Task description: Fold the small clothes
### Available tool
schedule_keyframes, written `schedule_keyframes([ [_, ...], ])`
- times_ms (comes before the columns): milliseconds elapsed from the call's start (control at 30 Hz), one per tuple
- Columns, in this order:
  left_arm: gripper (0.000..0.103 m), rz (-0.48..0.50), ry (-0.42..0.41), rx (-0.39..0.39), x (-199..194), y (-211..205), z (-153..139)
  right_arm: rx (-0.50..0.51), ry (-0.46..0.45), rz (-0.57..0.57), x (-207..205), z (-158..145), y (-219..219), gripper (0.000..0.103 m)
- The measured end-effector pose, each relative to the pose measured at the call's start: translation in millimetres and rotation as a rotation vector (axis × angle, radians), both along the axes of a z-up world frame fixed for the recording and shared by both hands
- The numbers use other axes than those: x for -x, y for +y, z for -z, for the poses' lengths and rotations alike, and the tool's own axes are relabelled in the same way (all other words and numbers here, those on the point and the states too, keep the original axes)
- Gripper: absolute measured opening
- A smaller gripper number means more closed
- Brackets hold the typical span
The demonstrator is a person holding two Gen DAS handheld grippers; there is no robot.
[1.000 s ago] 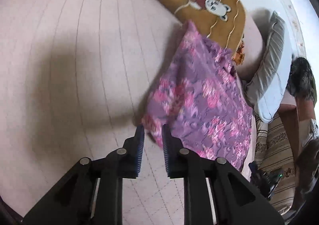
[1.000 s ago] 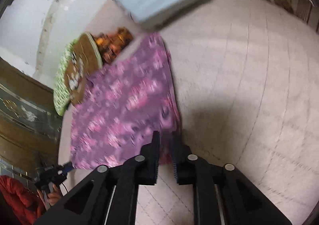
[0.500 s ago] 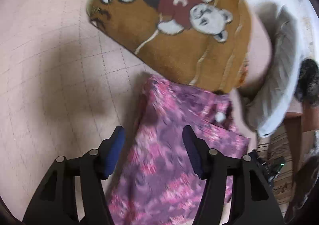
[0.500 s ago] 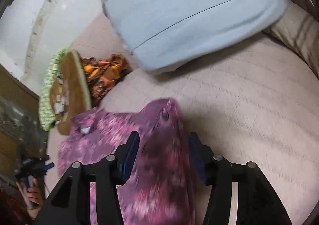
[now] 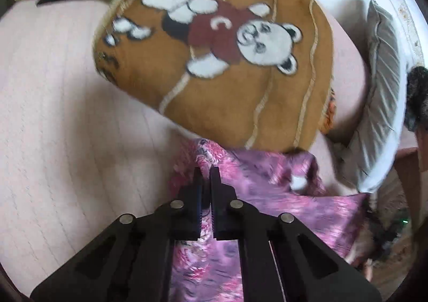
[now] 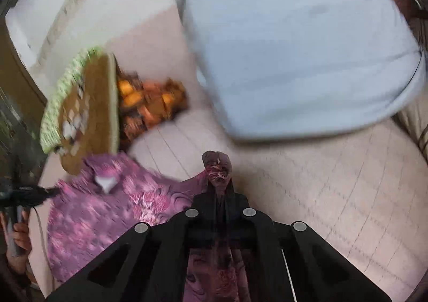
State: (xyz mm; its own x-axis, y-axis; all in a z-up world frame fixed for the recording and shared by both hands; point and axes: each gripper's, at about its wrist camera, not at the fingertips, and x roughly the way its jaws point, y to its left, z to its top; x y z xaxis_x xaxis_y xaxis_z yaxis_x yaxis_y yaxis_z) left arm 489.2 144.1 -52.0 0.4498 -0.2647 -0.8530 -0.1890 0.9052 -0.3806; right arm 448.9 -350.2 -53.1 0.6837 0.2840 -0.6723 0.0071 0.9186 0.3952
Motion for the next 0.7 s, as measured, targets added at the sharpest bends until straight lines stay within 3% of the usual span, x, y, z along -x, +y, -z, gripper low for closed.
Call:
schedule_keyframes([
  [67,0.003,-0.010,0.027,0.009,-5.6,4.3,10.3,-0.048,-0.003,0.022,-2.5,2.2,-9.8,0.004],
  [267,0.003,-0.035,0.076,-0.080,-20.1,0.9,40.2,-0.002,0.105,0.033,-19.9,38.9,-9.6,0.004],
  [400,0.003,-0.038,0.040,-0.123,-27.6,-7.0,38.1,-0.003,0.138,0.048,-23.5,56.2,-7.0,0.004],
  [533,0.005,-0.035,0.057,-0.158,-31.9,-12.9,40.1,0.034,0.174,0.045,-28.3,65.3,-3.2,0.006],
  [700,0.015,-0.036,0.086,-0.120,-17.9,-0.9,29.1,0.076,0.171,0.044,-18.3,51.3,-2.7,0.016],
])
